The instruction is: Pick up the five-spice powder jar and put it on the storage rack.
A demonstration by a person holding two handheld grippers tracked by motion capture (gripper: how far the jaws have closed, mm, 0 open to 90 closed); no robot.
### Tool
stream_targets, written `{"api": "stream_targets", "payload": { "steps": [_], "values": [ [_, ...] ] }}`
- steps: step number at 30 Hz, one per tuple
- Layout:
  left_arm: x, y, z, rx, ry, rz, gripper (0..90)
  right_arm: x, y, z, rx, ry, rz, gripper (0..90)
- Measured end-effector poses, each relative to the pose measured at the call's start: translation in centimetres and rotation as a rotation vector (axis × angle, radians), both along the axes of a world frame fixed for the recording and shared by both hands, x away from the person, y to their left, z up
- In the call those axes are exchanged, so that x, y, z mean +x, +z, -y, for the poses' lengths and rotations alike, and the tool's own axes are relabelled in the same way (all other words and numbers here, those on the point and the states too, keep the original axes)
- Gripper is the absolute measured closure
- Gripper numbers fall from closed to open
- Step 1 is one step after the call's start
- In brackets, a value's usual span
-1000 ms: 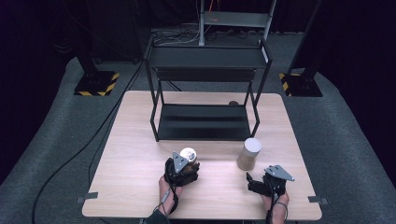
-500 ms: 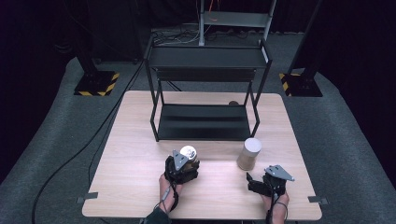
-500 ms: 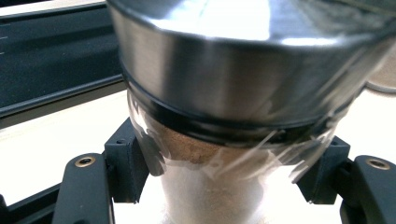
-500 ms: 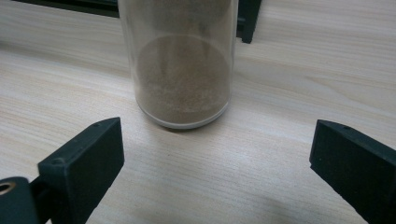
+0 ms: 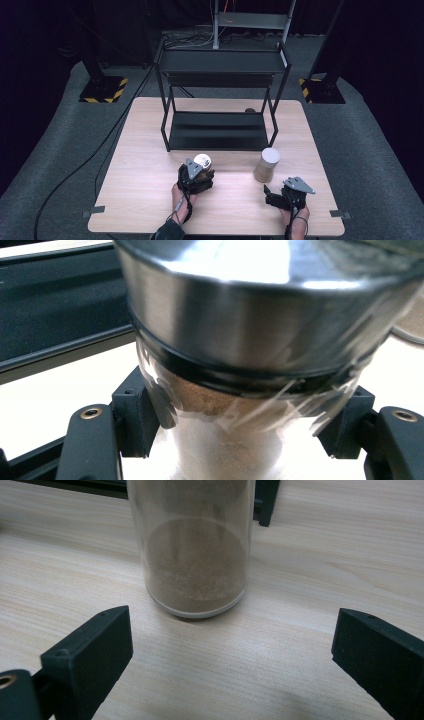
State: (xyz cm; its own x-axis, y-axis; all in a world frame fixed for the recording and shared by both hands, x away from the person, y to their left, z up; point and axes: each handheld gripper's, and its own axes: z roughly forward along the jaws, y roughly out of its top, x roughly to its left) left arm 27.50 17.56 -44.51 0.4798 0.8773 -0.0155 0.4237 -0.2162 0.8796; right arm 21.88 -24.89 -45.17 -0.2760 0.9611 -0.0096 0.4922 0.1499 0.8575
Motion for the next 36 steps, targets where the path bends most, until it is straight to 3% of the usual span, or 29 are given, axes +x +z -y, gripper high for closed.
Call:
{"api": "stream_targets", "payload": {
  "steps": [36],
  "values": [
    [2.4, -0.1, 0.1, -0.001, 0.004, -0.007, 30.8, 0.1, 0.0, -0.1, -0.004, 0.001, -0.003, 2.2]
  ]
}}
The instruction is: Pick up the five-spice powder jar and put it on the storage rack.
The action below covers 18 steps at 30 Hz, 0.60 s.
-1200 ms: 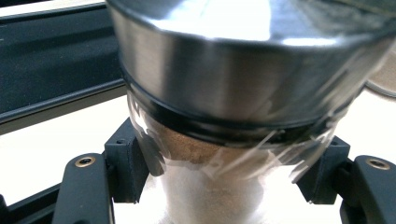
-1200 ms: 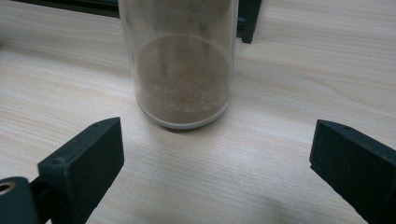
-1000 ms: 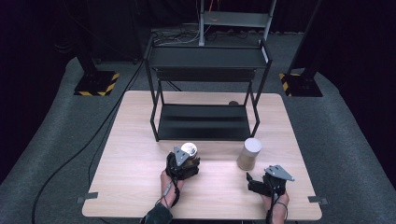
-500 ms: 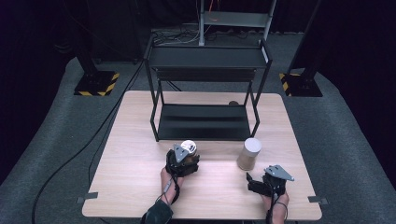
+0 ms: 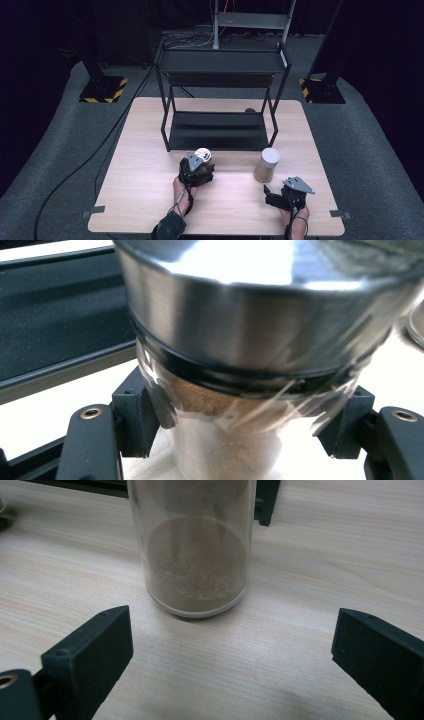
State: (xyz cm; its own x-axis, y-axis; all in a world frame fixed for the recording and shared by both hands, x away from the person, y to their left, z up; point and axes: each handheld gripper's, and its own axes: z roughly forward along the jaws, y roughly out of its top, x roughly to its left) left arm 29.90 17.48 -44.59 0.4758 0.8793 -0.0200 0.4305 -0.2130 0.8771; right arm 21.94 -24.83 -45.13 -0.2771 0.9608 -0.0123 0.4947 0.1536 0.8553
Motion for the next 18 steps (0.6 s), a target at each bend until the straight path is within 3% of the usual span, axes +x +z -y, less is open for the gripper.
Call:
{"api": "stream_targets", "payload": {
  "steps": [18],
  "values": [
    [0.89, 0.12, 0.07, 0.006, 0.002, 0.001, 30.7, 0.07, 0.03, -0.01, -0.003, 0.002, -0.003, 2.2]
  ]
}}
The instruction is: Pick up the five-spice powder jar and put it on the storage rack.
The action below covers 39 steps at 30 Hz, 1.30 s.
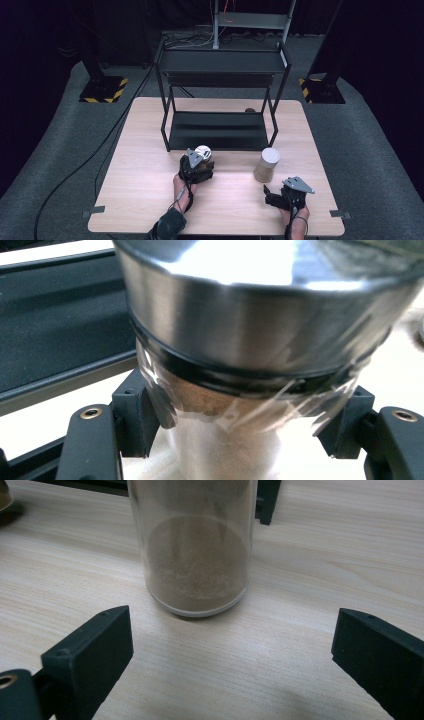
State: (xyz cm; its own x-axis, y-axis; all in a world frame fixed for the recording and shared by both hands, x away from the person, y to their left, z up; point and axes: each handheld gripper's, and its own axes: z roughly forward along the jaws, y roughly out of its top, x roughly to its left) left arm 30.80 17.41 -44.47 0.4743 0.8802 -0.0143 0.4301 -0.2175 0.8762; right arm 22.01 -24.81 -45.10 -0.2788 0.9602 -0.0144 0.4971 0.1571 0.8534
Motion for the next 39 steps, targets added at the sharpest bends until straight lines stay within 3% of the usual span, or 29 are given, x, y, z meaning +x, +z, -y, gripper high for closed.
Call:
{"api": "stream_targets", "payload": {
  "steps": [39],
  "values": [
    [1.8, 0.0, 0.5, 0.003, 0.002, -0.001, 30.7, 0.0, 0.0, 0.1, 0.006, -0.001, 0.002, 2.3]
  ]
}}
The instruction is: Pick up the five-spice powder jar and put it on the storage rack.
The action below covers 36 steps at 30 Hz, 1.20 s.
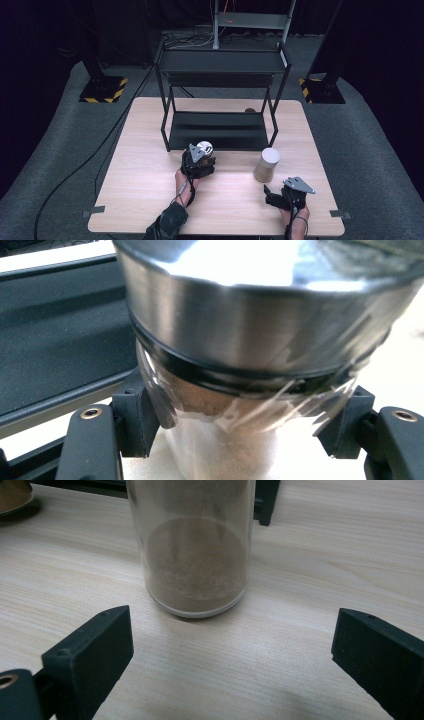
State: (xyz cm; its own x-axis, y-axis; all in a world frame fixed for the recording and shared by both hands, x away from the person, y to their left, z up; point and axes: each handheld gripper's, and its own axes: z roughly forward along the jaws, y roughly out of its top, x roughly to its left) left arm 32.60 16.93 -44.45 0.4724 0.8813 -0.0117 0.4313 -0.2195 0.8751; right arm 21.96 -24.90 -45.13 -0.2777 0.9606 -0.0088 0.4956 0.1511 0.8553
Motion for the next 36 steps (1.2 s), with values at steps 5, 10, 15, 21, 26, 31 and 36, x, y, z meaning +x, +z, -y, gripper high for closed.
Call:
{"api": "stream_targets", "payload": {
  "steps": [5, 10, 15, 21, 26, 31, 36],
  "values": [
    [0.4, 0.0, -0.1, -0.001, 0.004, -0.003, 30.8, 0.0, 0.0, 0.0, 0.001, 0.000, 0.000, 2.3],
    [0.7, 0.0, -0.2, -0.003, 0.009, -0.007, 30.7, 0.0, 0.0, 0.0, 0.000, 0.000, 0.000, 2.3],
    [0.9, -0.1, -0.1, -0.001, 0.009, -0.009, 30.8, 0.0, 0.0, 0.0, 0.000, 0.000, 0.000, 2.3],
    [1.3, -0.2, 0.0, -0.004, 0.012, -0.009, 30.8, 0.0, 0.0, 0.0, -0.002, 0.001, 0.001, 2.3],
    [1.6, -0.1, 0.1, 0.002, 0.012, -0.011, 30.8, 0.0, 0.0, 0.0, -0.001, 0.001, 0.002, 2.3],
    [1.9, -0.1, 0.3, 0.004, 0.013, -0.009, 30.8, 0.0, 0.0, 0.0, -0.001, 0.002, 0.001, 2.3],
    [2.2, -0.1, 0.4, 0.010, 0.009, -0.004, 30.8, 0.0, 0.0, 0.0, -0.002, 0.003, 0.001, 2.3]
  ]
}}
